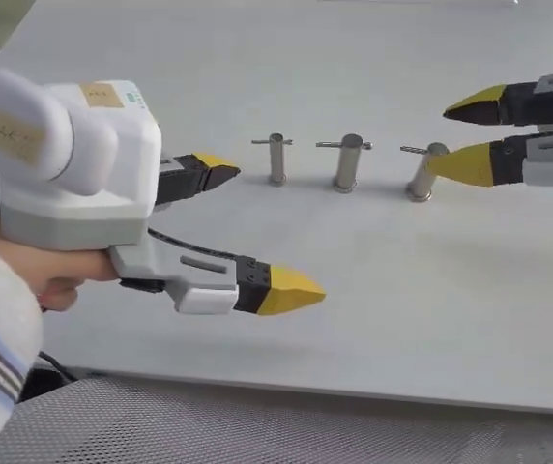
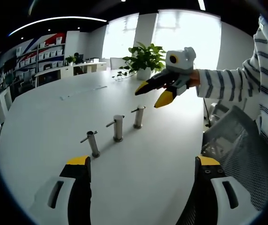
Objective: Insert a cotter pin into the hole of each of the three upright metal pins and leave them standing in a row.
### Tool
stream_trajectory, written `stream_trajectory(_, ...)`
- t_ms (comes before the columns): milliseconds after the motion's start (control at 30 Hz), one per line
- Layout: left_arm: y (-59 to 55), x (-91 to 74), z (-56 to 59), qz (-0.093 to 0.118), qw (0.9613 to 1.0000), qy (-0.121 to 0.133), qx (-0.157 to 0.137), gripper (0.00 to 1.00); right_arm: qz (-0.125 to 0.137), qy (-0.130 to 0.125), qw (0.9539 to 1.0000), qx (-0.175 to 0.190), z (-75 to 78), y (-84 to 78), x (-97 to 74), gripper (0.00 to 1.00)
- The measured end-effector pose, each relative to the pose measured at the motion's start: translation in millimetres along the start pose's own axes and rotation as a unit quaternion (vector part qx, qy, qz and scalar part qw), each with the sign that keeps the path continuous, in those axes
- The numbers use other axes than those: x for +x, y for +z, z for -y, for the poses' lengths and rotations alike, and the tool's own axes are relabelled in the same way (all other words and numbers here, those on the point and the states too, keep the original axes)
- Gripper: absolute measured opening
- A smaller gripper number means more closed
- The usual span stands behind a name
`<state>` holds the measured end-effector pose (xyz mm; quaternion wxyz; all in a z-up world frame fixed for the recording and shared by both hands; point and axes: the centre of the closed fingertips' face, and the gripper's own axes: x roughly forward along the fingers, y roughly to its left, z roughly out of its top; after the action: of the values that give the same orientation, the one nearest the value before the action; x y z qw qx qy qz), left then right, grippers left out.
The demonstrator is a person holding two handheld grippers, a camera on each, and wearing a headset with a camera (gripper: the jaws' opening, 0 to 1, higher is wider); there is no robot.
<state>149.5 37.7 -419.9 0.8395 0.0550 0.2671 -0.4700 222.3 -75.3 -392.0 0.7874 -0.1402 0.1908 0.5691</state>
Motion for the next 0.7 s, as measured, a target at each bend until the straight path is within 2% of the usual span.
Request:
stream_trajectory(67, 1.8, -1.4, -0.7, 0.006, 1.0000, 0.001, -0.003, 0.91, 0.011, -0.001, 0.9999, 0.006, -6.4, 5.2, -2.1, 0.54)
stream_trajectory(233, 7.0, -7.0, -3.1, 0.022, 0.9997, 0.008, -0.011, 0.91, 0.025, -0.010, 0.9994, 0.021, -20.6, 12.4, -9.0, 0.59)
stream_trajectory(433, 11.3, -14.6, -4.0, 0.033, 0.9993, 0.015, -0.010, 0.92, 0.027, -0.022, 0.9989, 0.032, -34.5, 7.1, -16.2, 0.68)
stream_trajectory(533, 13.8, -20.4, -3.5, 0.041, 0.9989, 0.016, -0.011, 0.92, 0.027, -0.029, 0.9986, 0.035, -43.4, 5.8, -19.8, 0.76)
stream_trajectory(600, 14.0, -23.8, -3.9, 0.042, 0.9989, 0.020, -0.010, 0.92, 0.024, -0.041, 0.9979, 0.043, -44.0, 4.5, -20.8, 0.85)
stream_trajectory(633, 13.8, -25.1, -4.0, 0.041, 0.9989, 0.021, -0.008, 0.92, 0.017, -0.061, 0.9965, 0.054, -40.4, 1.3, -21.8, 0.89)
stream_trajectory(700, 13.3, -28.3, -3.9, 0.039, 0.9990, 0.023, -0.004, 0.93, 0.007, -0.076, 0.9957, 0.051, -39.2, -3.1, -23.3, 0.89)
